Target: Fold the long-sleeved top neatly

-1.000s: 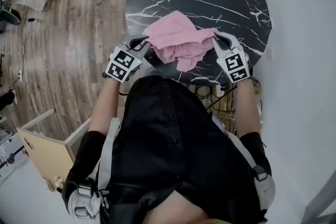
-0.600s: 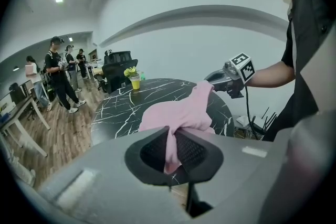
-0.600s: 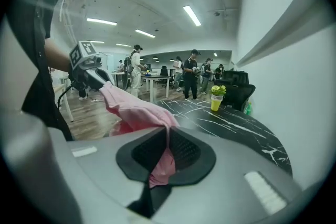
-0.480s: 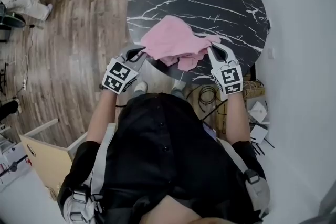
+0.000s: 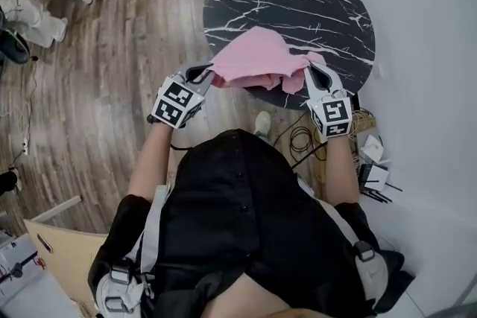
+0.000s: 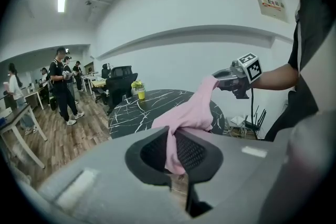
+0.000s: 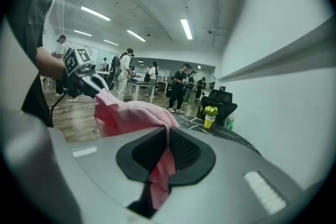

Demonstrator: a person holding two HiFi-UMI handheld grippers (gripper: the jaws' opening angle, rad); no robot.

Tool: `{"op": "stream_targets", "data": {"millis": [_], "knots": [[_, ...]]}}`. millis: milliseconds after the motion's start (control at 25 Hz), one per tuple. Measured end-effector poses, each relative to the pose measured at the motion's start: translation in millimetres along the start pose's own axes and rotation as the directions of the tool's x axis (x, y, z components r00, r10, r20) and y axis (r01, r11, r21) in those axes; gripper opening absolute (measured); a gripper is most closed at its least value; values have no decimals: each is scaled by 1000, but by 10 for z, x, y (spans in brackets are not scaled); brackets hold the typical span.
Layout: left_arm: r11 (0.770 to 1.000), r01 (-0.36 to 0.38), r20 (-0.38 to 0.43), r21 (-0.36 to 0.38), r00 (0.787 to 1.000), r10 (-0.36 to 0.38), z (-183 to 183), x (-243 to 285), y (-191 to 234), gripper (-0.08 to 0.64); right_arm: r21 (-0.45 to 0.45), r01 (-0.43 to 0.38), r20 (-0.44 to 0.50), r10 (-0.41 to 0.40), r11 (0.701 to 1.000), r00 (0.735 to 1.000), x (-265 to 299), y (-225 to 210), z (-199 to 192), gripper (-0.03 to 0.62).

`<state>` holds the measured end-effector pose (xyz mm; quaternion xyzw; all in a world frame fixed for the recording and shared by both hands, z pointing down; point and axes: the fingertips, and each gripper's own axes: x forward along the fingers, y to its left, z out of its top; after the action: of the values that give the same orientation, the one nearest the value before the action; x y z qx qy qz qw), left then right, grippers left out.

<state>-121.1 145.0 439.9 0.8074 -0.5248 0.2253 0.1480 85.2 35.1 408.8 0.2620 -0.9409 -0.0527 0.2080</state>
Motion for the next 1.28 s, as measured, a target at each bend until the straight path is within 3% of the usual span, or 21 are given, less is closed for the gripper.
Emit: {"op": "stream_targets", "data": {"millis": [240, 520, 760, 1080, 1280], "knots": [[997, 28, 81, 68, 996, -33, 23, -716, 57, 17, -3, 153, 46, -152, 988, 987, -365, 618, 424, 23], [985, 48, 157, 164, 985, -74, 265, -1372, 7, 17, -15, 329, 147, -323, 944, 935, -936, 1101, 971, 23], [975, 84, 245, 206, 960, -134, 716, -1769, -18, 17, -28, 421, 212, -406, 907, 889, -1312, 1237, 1454, 23], [944, 129, 245, 304, 947, -208, 1037, -1958, -157, 17, -57, 525, 238, -500, 849, 833, -1702, 1282, 1789, 23], [925, 100, 268, 365, 941, -208, 1160, -2124, -212, 17, -73, 556, 263, -522, 828, 811, -1925, 1410, 1913, 23]]}}
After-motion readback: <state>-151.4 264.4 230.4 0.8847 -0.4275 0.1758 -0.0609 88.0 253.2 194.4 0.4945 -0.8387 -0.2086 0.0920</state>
